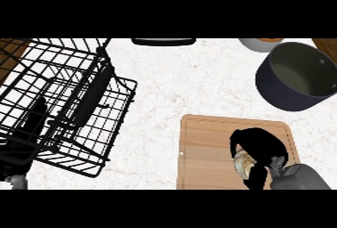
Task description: Pick the cupcake from the cutting board and place it in the pot
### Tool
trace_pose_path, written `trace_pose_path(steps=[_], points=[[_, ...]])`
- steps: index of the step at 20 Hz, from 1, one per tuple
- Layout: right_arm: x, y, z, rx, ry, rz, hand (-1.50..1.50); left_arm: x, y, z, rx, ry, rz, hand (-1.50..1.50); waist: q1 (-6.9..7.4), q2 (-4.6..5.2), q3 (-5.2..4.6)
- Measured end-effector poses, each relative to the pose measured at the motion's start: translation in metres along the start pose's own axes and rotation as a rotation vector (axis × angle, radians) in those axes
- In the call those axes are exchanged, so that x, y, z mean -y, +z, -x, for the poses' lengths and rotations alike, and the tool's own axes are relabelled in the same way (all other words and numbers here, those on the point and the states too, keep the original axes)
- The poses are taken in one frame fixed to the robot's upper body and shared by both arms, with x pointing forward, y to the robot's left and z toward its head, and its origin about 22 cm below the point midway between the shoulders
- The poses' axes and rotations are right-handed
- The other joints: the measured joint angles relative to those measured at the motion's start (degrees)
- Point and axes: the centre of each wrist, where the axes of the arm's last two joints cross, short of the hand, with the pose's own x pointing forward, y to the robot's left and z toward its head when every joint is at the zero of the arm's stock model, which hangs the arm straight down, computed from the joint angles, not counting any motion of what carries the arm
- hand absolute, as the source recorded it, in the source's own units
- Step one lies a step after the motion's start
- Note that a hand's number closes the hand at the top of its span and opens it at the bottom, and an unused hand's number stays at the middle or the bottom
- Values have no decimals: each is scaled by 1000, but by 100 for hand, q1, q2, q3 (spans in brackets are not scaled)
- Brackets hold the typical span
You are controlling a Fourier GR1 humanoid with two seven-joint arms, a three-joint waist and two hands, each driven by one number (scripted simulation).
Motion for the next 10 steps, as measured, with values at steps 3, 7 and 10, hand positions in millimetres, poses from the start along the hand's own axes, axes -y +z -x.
trace_pose_path(steps=[3,7,10], points=[[-5,5,9,44,4,18,150,-2,-2,1,0,-1,4,0,-7,0,4],[-8,29,34,184,47,72,150,-3,2,2,-5,7,0,0,-57,-2,16],[-9,41,64,257,77,114,150,-3,2,3,-1,5,-1,0,-57,3,21]])
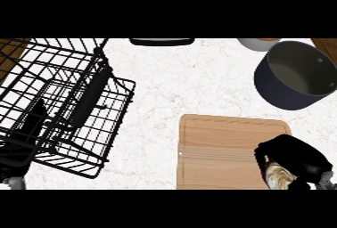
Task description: Pick the cupcake from the cutting board and place it in the pot
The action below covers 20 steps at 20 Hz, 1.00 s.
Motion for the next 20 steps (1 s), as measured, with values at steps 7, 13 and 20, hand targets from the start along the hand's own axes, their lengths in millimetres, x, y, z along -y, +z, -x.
trace_pose_path(steps=[7,13,20], points=[[19,47,17,33,91,249,150,-5,-1,1,-12,-7,-8,0,-67,-8,-10],[55,84,15,11,124,604,150,-6,6,4,-19,-7,-20,0,-131,-27,-11],[83,123,22,0,-18,850,150,-7,1,2,-9,-7,-6,0,-60,-4,-9]])
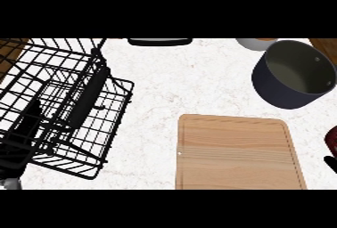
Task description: Pick the cupcake from the cutting board and place it in the pot
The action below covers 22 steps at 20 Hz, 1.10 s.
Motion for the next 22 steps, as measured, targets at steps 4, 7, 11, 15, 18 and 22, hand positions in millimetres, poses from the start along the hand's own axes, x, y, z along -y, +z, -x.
trace_pose_path(steps=[4,7,11,15,18,22], points=[[13,-3,12,-33,-87,68,150,2,-1,0,19,-5,7,0,61,7,12],[30,-16,22,-50,-126,105,150,5,-3,-2,22,-7,9,0,102,15,10],[37,-37,47,-71,-161,144,150,8,-4,-4,21,-2,17,0,153,28,4],[44,-64,73,-83,-179,156,150,10,-4,-7,24,-6,19,0,195,43,-1],[44,-87,86,-91,-174,163,150,11,-6,-7,22,2,29,0,219,45,5],[37,-111,106,-89,-165,151,150,12,-8,-9,24,4,36,0,243,58,2]])
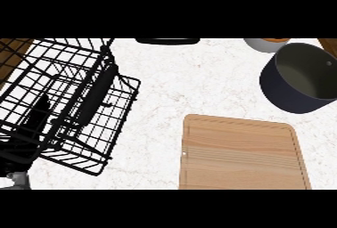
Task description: Pick the cupcake from the cutting board and place it in the pot
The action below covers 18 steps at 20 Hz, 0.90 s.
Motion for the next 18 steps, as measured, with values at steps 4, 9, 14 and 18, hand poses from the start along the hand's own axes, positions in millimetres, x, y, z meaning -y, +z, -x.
trace_pose_path(steps=[4,9,14,18], points=[[-21,-21,15,-2,21,-23,150,2,-1,-1,4,1,7,0,46,15,5],[-42,-36,29,-9,105,-49,150,6,-5,-4,17,2,6,0,123,48,13],[-72,-44,39,-54,45,-88,-150,9,-6,-6,33,-1,11,0,185,80,12],[-84,-47,43,-92,-51,-134,-150,7,-6,-6,34,-3,19,0,202,87,23]])
